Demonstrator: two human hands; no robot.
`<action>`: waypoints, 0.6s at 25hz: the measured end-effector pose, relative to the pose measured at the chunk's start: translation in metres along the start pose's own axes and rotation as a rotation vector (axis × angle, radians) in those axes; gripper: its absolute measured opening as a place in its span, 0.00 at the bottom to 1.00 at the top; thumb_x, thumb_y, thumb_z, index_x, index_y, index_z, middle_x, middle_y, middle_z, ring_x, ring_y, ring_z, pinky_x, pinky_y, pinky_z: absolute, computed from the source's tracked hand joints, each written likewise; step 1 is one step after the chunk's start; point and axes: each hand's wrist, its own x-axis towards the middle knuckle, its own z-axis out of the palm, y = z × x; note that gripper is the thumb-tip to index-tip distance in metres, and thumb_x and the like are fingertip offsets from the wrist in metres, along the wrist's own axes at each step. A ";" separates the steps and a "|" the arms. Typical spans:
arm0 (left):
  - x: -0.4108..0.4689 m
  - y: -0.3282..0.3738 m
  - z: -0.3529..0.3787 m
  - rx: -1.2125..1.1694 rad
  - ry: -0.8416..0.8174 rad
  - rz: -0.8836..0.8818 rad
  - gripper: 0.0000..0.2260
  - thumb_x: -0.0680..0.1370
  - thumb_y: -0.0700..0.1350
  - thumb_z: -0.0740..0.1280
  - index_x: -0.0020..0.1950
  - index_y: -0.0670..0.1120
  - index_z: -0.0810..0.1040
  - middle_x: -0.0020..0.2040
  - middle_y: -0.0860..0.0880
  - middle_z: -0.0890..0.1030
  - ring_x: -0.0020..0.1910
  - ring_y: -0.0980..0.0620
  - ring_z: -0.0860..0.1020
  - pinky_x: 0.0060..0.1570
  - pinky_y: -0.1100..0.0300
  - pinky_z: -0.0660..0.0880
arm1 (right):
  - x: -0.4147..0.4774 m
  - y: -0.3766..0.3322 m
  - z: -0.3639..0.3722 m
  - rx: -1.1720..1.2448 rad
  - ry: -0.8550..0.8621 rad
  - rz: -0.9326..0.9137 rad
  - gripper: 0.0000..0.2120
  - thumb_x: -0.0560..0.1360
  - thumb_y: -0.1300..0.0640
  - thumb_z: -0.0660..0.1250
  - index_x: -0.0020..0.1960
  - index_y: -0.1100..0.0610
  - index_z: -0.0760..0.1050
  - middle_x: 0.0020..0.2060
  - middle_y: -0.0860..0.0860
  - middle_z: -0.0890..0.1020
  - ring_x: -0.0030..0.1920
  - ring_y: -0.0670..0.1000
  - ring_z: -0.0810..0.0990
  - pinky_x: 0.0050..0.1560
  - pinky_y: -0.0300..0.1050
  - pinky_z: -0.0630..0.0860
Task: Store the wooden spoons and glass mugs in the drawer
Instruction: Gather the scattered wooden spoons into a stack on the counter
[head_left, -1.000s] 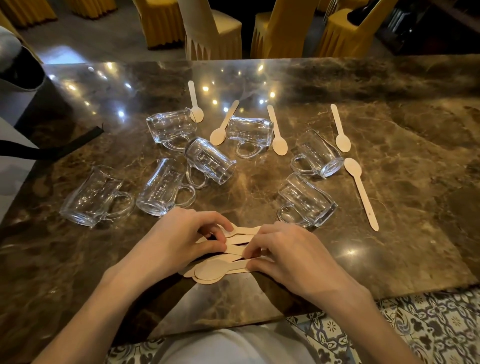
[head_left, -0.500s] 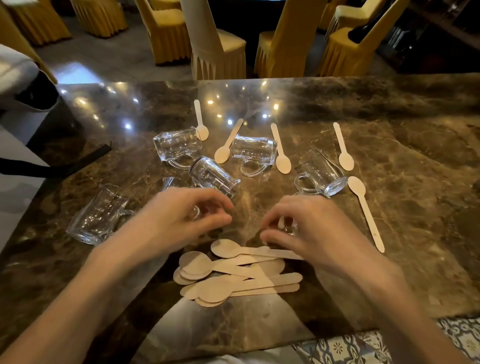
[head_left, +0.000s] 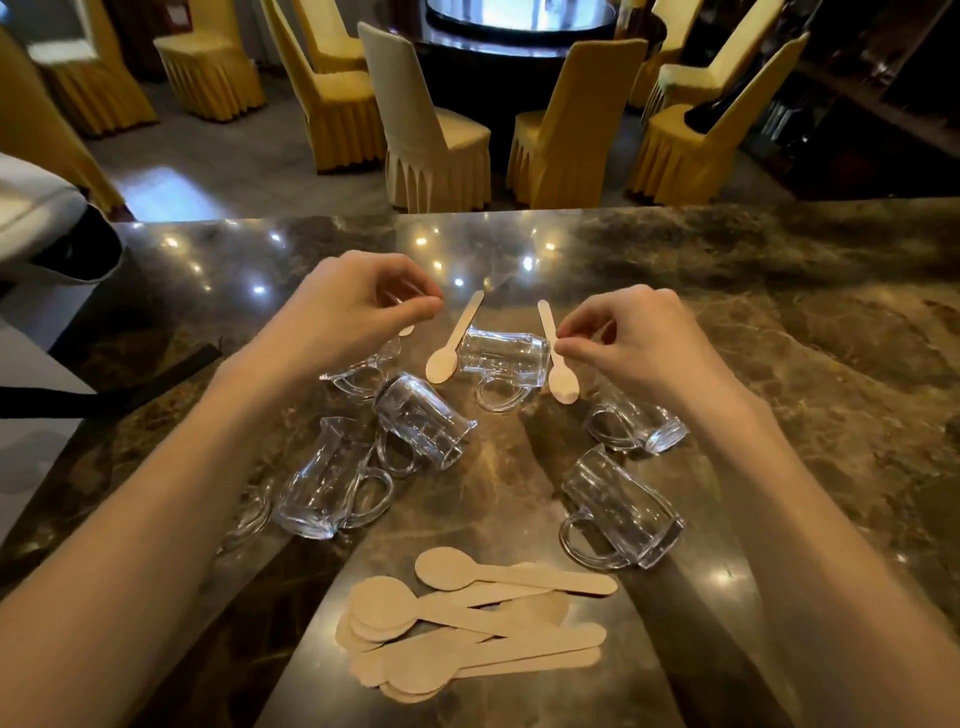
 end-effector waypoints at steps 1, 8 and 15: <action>0.009 -0.003 0.000 0.007 0.005 -0.006 0.07 0.74 0.51 0.69 0.50 0.53 0.81 0.44 0.57 0.82 0.44 0.61 0.79 0.48 0.63 0.76 | 0.007 0.001 0.001 -0.007 0.004 0.010 0.04 0.71 0.48 0.72 0.44 0.46 0.83 0.36 0.43 0.80 0.38 0.44 0.78 0.40 0.42 0.75; 0.067 -0.032 0.004 0.090 -0.006 -0.050 0.04 0.75 0.51 0.68 0.47 0.53 0.80 0.40 0.58 0.79 0.42 0.63 0.76 0.44 0.62 0.73 | 0.053 0.009 0.012 -0.060 -0.038 0.090 0.04 0.71 0.49 0.72 0.45 0.48 0.82 0.40 0.47 0.82 0.43 0.49 0.79 0.40 0.43 0.74; 0.100 -0.064 0.019 0.167 -0.009 -0.135 0.10 0.75 0.54 0.68 0.51 0.50 0.80 0.43 0.54 0.79 0.40 0.57 0.77 0.35 0.64 0.72 | 0.079 0.019 0.025 -0.070 -0.071 0.148 0.06 0.71 0.50 0.72 0.46 0.50 0.82 0.43 0.49 0.83 0.42 0.49 0.78 0.38 0.42 0.72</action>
